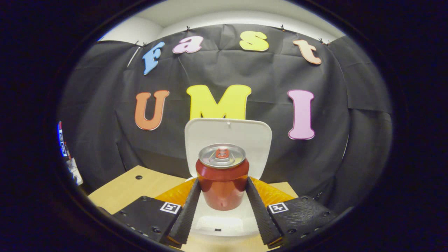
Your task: Press the lid of the desktop garbage bin to open it, pick up the crumpled paper on the desktop and throw it into the bin, then pick up the pop can on the desktop and drop it into the bin, and finally close the garbage bin lid.
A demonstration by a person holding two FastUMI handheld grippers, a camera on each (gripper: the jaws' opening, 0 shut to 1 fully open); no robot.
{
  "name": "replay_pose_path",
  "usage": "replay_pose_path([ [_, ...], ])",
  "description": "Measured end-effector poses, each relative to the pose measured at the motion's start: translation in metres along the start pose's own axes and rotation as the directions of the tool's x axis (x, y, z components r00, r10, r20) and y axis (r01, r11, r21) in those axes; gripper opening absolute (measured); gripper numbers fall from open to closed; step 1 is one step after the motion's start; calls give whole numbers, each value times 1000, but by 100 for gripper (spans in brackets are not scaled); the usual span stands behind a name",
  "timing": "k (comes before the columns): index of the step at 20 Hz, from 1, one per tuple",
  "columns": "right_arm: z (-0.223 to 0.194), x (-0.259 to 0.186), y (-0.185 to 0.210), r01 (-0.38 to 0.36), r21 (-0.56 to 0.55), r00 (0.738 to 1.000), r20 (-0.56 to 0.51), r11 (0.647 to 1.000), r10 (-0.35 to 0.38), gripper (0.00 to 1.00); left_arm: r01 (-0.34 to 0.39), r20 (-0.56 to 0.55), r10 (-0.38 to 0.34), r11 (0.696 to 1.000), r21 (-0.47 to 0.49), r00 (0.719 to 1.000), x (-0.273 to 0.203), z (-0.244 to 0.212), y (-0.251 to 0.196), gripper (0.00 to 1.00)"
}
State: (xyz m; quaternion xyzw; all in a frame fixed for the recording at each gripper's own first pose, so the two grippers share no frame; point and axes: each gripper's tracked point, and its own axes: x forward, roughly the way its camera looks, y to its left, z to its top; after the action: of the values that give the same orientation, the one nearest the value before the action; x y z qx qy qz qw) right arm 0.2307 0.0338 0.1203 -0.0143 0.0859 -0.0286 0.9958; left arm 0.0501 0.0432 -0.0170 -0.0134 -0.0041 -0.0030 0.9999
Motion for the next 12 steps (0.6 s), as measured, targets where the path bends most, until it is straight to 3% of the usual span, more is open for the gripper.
replay_pose_path([
  [8, -21, 46, -21, 29, 122, 998, -64, 992, -22, 76, 16, -29, -16, 1000, 9, 999, 5, -12, -8, 98],
  [12, -26, 48, -20, 38, 115, 997, -68, 993, -31, 76, 20, -48, -19, 999, 29, 999, 7, -18, -9, 98],
])
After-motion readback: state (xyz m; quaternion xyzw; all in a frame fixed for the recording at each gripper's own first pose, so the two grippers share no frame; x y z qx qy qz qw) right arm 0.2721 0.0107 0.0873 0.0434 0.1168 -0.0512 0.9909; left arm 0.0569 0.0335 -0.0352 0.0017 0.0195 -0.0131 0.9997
